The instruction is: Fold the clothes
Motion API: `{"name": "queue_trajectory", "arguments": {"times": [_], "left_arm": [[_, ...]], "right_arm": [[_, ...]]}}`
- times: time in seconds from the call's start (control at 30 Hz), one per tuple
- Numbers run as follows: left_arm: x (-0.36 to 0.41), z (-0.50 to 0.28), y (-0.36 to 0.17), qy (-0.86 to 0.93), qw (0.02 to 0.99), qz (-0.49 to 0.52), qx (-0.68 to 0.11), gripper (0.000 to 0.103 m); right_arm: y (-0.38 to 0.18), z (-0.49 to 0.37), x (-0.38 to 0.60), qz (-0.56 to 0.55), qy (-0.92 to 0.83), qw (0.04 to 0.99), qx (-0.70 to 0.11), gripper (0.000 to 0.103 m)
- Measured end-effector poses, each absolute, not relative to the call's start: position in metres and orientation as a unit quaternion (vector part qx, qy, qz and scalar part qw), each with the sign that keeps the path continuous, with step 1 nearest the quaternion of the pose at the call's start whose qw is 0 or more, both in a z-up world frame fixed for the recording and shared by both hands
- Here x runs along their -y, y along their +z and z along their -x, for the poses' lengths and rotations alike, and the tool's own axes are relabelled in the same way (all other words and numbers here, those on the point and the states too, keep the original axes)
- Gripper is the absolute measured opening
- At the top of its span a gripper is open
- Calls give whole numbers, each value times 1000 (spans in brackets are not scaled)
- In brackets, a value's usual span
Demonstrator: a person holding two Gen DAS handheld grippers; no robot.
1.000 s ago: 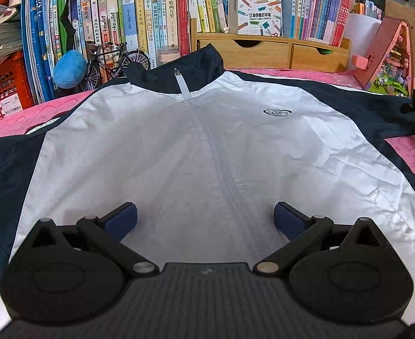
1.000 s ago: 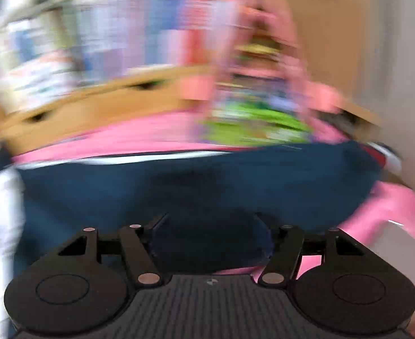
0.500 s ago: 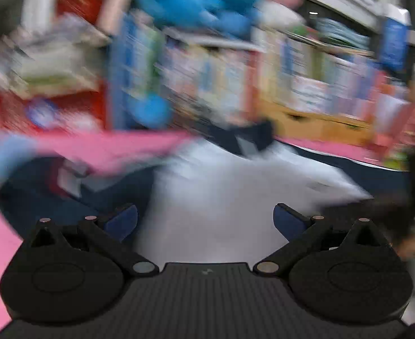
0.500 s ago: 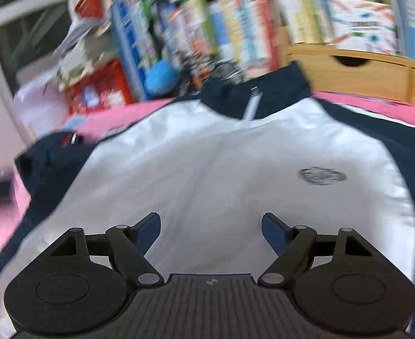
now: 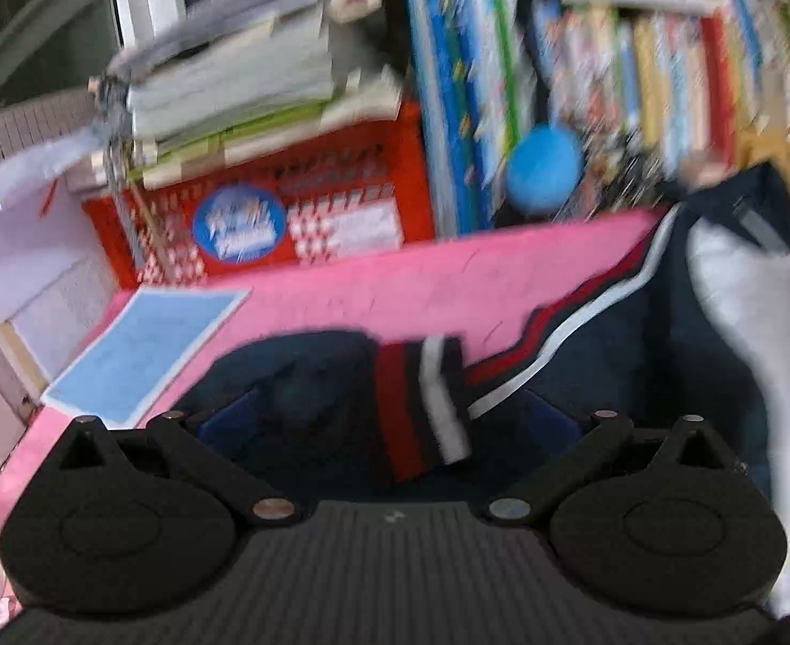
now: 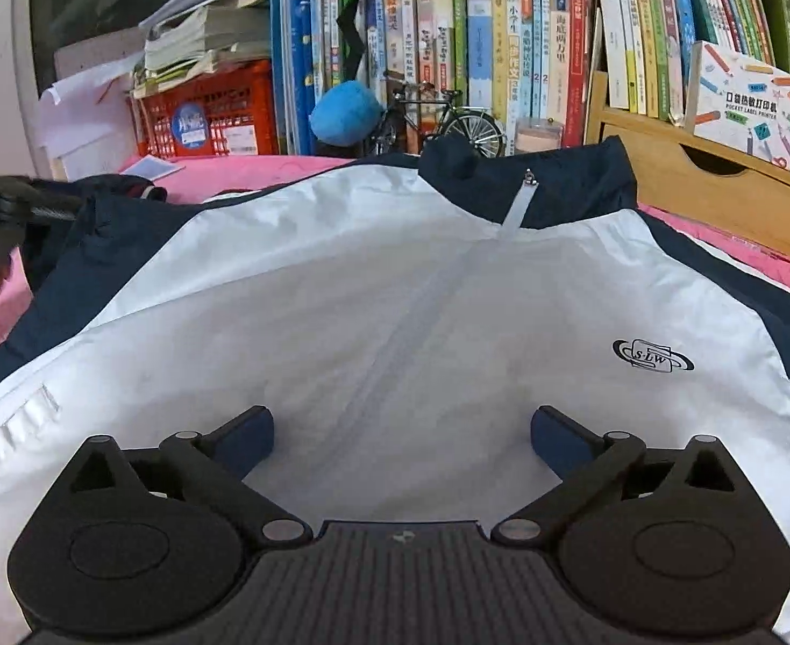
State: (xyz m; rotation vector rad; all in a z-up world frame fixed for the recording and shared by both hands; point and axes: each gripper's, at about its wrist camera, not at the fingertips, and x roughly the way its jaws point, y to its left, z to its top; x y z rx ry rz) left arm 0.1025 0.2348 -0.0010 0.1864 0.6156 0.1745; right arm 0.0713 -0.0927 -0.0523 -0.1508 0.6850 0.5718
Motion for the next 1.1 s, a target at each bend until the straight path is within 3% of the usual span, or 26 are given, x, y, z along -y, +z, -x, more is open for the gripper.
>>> {"name": "queue_trajectory", "arguments": {"times": [0.07,0.13,0.17,0.23,0.3,0.33,0.53,0.73,0.83,0.97,1.1], "left_arm": [[-238,-106,-9,91,940,-103,-312,103],[-242,-109,-7,97,939,-107,-314,76],[-244,-111,-4,101,937,-110,-315,56],[-250,-116,6,111,936,-120,-313,45],[-263,-116,28,121,942,-109,-294,19],[-271,-113,43,127,947,-93,-281,17],[-316,-83,116,146,968,-18,-203,17],[-334,-65,96,197,941,-17,-274,23],[-343,-59,68,209,925,14,-316,38],[-350,-56,37,212,914,37,-345,75],[-358,-64,15,234,903,49,-357,79]], "right_arm": [[-52,-71,92,75,275,900,-331,103],[-52,-72,92,75,276,899,-331,103],[-52,-72,92,75,276,899,-332,103],[-52,-71,92,75,275,899,-332,103],[-52,-71,92,75,275,899,-332,103],[-52,-71,92,75,274,899,-332,103],[-52,-71,92,75,274,899,-333,103],[-52,-71,92,75,274,899,-333,103],[-52,-71,92,75,274,899,-333,103],[-52,-71,92,75,274,899,-333,103],[-52,-72,92,75,274,899,-333,103]]}}
